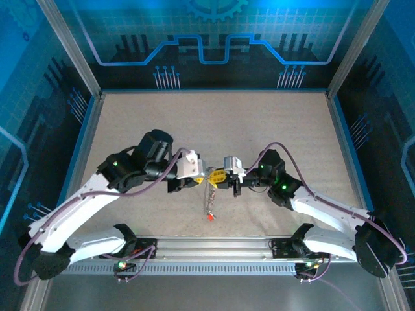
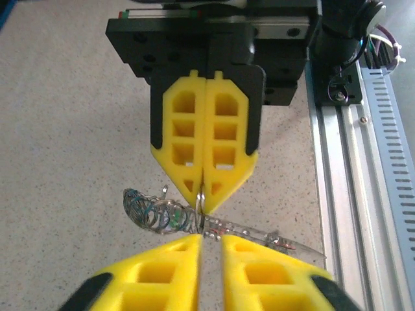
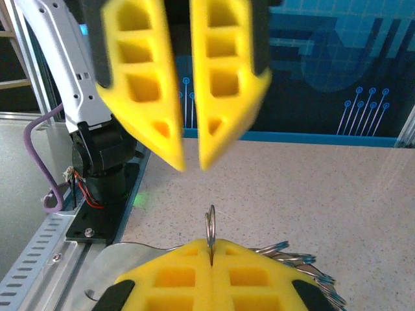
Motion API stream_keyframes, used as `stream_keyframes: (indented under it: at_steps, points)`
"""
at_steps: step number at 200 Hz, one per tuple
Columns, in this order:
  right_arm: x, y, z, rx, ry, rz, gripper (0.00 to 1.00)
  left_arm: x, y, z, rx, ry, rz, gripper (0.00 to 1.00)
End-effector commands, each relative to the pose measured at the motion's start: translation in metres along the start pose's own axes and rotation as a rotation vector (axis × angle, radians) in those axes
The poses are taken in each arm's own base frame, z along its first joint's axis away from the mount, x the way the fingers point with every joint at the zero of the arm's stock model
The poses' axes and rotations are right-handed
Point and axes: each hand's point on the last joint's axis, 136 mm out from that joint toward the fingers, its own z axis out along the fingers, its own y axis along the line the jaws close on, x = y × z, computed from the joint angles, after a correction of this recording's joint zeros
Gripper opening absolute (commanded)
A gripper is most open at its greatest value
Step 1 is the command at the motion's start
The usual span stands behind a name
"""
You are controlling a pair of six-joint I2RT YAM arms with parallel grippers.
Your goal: Put the keys on the keyring
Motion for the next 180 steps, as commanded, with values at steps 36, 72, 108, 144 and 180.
stream_keyframes:
  at_steps: [36,72,108,144,180]
  points:
    - [-0.034,-0.004,-0.013,0.03,-0.13,-0.06,0.0,0.002,0.002,0.0,-0.082,-0.131,0.034,0.36]
    - [-0.038,-0.003,-0.012,0.016,-0.146,-0.058,0.0,-0.013,0.012,0.005,-0.117,-0.23,-0.001,0.38]
    - [-0.039,-0.003,-0.012,0.014,-0.156,-0.052,0.0,-0.023,0.005,0.007,-0.068,-0.306,-0.014,0.29]
    - [-0.041,-0.001,-0.012,0.002,-0.159,-0.056,0.0,-0.024,0.006,0.008,-0.062,-0.299,-0.009,0.24]
    - [-0.044,-0.001,-0.011,-0.004,-0.165,-0.057,0.0,-0.025,0.004,0.01,-0.042,-0.301,-0.008,0.19]
